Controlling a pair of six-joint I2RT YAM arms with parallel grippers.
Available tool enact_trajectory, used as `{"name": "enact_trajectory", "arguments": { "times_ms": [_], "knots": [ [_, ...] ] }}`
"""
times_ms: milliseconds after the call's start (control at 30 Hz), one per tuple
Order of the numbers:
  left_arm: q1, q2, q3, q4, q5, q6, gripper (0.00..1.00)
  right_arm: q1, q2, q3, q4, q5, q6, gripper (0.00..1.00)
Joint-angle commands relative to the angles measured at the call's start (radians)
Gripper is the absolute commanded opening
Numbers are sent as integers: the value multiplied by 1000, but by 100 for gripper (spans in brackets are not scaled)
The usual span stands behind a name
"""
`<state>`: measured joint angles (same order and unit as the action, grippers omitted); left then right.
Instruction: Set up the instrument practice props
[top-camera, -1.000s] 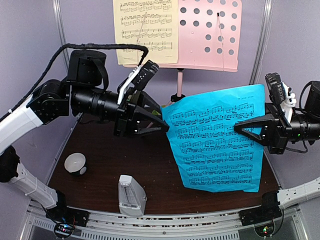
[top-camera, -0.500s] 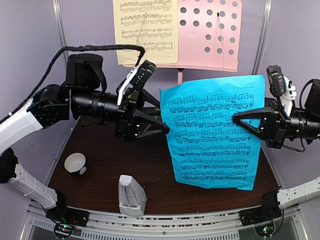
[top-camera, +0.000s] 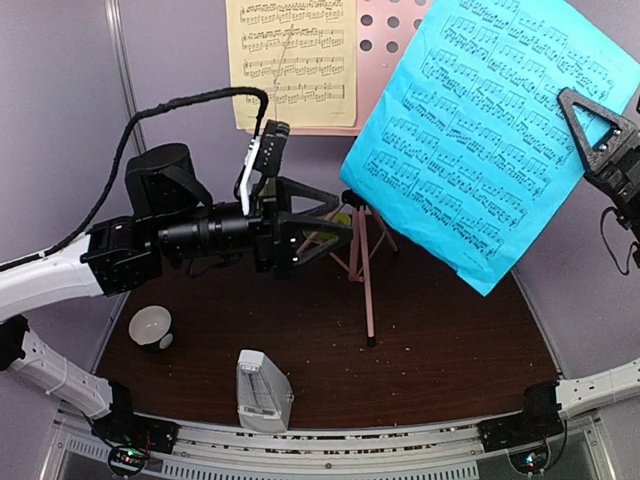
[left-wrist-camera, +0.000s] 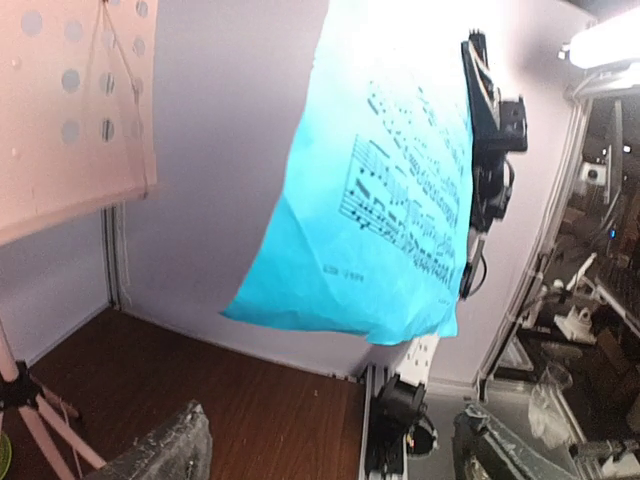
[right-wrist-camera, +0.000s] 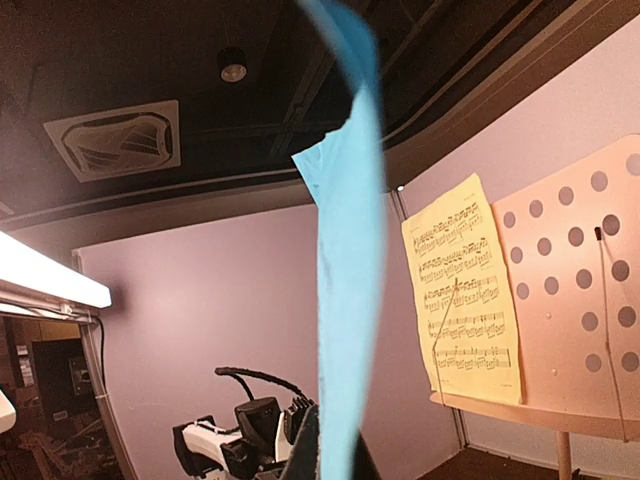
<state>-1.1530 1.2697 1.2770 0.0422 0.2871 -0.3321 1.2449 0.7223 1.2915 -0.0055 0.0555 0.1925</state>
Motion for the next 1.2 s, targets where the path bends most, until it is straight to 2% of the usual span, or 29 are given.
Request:
{"name": "enact_trajectory", "arguments": {
  "times_ms": [0,267,400,633,667,733,767,800,900,933,967,1067,1100,1167],
  "knots": [
    [2,83,72,357,-25,-142,86,-3,1,20,191,41,15,0],
    [-7,272,254,564,43,-279,89,-3,18,26,282,21,-13,0],
    [-6,347,322,598,27,-326,89,-4,27,34,313,9,-14,0],
    [-8,485,461,693,116,-436,89,-2,8,30,301,15,-19,0],
    [-9,492,478,694,130,-433,86,-3,1,22,295,24,-23,0],
    [-10,497,494,693,145,-424,74,-3,-17,-3,293,46,-28,0],
    [-10,493,494,696,145,-419,63,-3,-27,-19,296,56,-28,0],
    [-9,488,488,696,140,-412,47,-2,-38,-32,298,64,-27,0],
    [-10,459,451,686,113,-389,13,-3,-64,-80,305,95,-25,1],
    [-10,450,440,674,103,-378,4,-3,-72,-101,308,107,-22,6],
    [-10,438,429,654,94,-365,0,-4,-80,-114,309,121,-18,12],
    [-8,396,380,611,61,-320,0,-3,-99,-146,294,150,-11,17],
    [-7,382,362,603,50,-308,0,-2,-106,-156,284,165,-7,26],
    [3,342,339,541,53,-271,0,-2,-131,-170,231,214,-4,54]
  ]
}}
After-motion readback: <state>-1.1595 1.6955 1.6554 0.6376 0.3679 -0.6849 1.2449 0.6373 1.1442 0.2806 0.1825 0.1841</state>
